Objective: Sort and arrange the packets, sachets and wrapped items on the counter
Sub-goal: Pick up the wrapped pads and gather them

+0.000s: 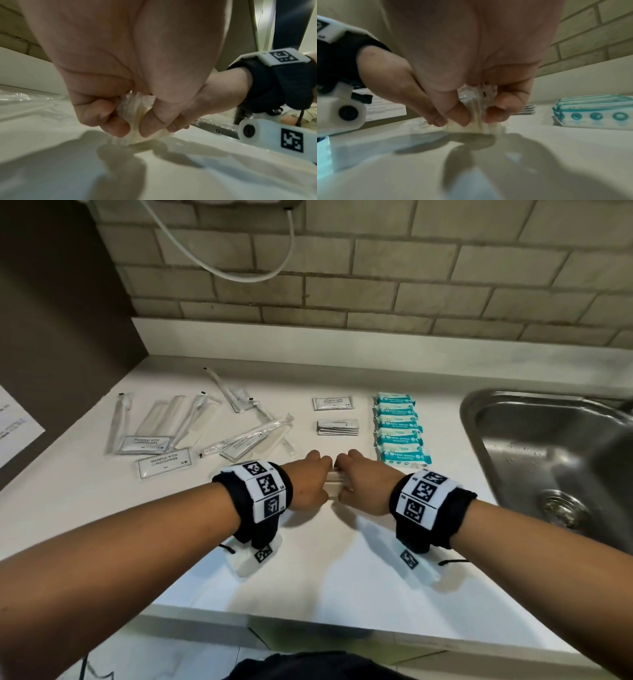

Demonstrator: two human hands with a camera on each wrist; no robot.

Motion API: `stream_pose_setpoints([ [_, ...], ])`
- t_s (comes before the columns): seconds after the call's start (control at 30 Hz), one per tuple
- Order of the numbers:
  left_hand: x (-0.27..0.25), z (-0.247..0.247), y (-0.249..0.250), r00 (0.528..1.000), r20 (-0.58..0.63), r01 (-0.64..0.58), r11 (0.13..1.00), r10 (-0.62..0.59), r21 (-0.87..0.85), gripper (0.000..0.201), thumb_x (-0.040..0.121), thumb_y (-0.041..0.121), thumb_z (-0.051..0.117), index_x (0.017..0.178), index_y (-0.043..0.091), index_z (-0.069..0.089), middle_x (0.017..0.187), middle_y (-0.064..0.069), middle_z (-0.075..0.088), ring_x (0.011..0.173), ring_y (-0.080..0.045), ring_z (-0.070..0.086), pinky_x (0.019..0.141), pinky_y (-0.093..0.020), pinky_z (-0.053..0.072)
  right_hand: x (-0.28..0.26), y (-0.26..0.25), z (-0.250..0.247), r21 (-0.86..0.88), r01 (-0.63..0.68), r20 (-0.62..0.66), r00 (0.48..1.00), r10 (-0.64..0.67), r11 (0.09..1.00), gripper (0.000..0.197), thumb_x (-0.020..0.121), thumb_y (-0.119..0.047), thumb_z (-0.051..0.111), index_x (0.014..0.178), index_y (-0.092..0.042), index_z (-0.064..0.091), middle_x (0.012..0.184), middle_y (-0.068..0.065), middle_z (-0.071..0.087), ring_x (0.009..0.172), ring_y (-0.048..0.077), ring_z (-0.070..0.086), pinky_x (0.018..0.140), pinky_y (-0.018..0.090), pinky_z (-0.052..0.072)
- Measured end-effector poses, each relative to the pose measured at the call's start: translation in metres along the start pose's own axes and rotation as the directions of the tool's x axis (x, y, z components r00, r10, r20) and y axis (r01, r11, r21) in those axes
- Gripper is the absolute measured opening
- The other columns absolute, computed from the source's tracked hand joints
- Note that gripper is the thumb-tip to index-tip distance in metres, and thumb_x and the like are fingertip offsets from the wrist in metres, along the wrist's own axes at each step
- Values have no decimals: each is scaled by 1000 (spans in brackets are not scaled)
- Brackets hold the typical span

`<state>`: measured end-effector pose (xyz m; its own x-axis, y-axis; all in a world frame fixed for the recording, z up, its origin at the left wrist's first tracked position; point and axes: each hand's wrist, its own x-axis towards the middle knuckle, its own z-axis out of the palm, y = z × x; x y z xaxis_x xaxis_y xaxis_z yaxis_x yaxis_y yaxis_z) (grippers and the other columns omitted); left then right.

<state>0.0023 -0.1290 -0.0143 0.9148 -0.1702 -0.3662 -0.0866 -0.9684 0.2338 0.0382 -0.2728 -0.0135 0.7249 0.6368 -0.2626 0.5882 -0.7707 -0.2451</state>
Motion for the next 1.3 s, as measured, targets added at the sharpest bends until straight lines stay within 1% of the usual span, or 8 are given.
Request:
stream_pose_setpoints([
  [0.27,2,8,8,999,-41,4,1000,-4,-12,37,87,11,53,119,5,37,120,-14,39,94,-37,58,70,-36,36,4,-3,9,32,-84,32,996,83,996,41,85,-25,61,120,-11,44,114,8,45,100,31,59,75,32,41],
  [0.43,2,10,7,999,-29,-23,1000,23,-14,44,87,20,58,121,5,35,120,-12,36,75,-27,49,67,-35,35,2,-5,12,24,-80,27,996,80,996,44,85,-24,61,122,-9,42,116,8,44,98,31,60,72,33,41],
  [0.67,2,6,-5,997,4,-80,989,81,-127,37,91,20,50,122,6,34,120,-11,36,78,-27,50,74,-37,41,1,2,5,113,-63,43,997,58,992,40,84,-26,63,115,-11,42,101,2,45,85,23,55,74,35,46],
  [0.73,1,2,-11,996,3,-89,981,90,-174,41,91,19,49,127,9,33,114,-7,42,83,-26,52,78,-36,45,1,7,-3,161,-66,60,997,57,985,41,82,-26,68,113,-13,43,99,2,55,85,23,61,76,37,52],
  [0.87,3,-6,-17,995,-39,-102,953,95,-284,47,91,20,53,131,12,29,79,5,49,65,-11,46,58,-26,36,2,14,-21,145,-76,98,993,62,987,41,83,-26,68,118,-13,51,104,3,59,90,21,55,78,30,45],
  [0.93,5,-13,-21,991,-74,-127,938,109,-323,48,90,19,58,130,13,33,77,7,49,63,-6,44,55,-21,34,4,17,-30,171,-65,94,994,49,983,38,82,-27,70,114,-12,56,105,4,59,91,20,53,77,30,42],
  [1.17,16,-60,-33,970,-230,-192,822,76,-536,32,80,16,73,109,15,60,100,-7,66,82,-15,59,80,-32,50,19,28,-76,351,-45,14,999,43,935,31,74,-25,78,100,-17,62,96,3,66,72,17,57,69,33,48],
  [1.3,26,-88,-38,944,-322,-274,709,70,-650,29,79,11,76,105,14,63,92,-4,68,81,-16,62,83,-36,51,36,35,-113,429,7,-20,1000,2,903,27,74,-18,79,96,-17,63,88,1,65,73,17,55,69,28,43],
])
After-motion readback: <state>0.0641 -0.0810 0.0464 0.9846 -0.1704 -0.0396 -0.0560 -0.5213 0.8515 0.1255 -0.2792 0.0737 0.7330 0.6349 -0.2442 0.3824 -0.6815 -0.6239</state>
